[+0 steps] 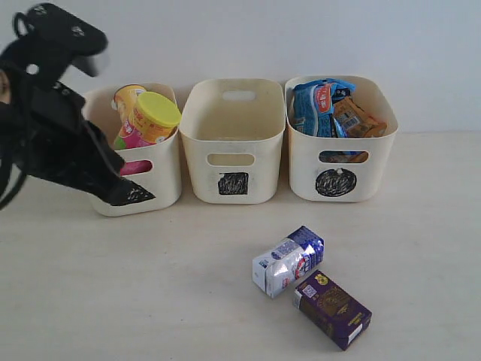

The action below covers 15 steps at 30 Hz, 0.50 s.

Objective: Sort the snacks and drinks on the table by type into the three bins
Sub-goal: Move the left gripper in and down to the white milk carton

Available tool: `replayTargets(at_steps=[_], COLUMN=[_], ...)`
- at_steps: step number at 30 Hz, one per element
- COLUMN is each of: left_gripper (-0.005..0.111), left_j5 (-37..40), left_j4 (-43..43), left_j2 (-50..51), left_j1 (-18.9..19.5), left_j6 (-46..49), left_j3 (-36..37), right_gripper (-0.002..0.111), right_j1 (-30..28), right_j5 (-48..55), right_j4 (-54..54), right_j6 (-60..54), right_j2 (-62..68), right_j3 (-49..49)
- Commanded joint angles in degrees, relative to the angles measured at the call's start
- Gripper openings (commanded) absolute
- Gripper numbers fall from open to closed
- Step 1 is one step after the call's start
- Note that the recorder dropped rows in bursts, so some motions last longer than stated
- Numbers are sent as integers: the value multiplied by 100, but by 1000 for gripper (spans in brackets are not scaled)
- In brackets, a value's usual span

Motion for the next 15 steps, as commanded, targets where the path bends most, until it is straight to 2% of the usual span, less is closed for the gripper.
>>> replayTargets(at_steps=[1, 6, 8, 10, 14, 15], left_gripper=[4, 4, 10, 25, 61, 66], left_j5=[100, 117, 308, 473, 546, 546], left_j4=[-449, -805, -814, -869, -1343, -1493], left_j2=[687, 1502, 1857, 2181, 2668, 2754], left_j1=[-576, -895, -947, -959, -959, -959], left_j6=[545, 558, 558, 574, 969, 1102], left_j3=[-313, -754, -1024, -1293, -1805, -1896], right_gripper=[0, 0, 0, 0, 0, 0], right_j1=[-9, -9, -9, -9, -9, -9], right_j5=[-5, -127, -128, -128, -128, -128], right_j4=[7, 7, 57, 57, 57, 57], right_j6=[6, 6, 6, 6, 6, 6], right_j2=[-31, -31, -31, -31, -31, -31], right_j3=[24, 24, 24, 24, 24, 24])
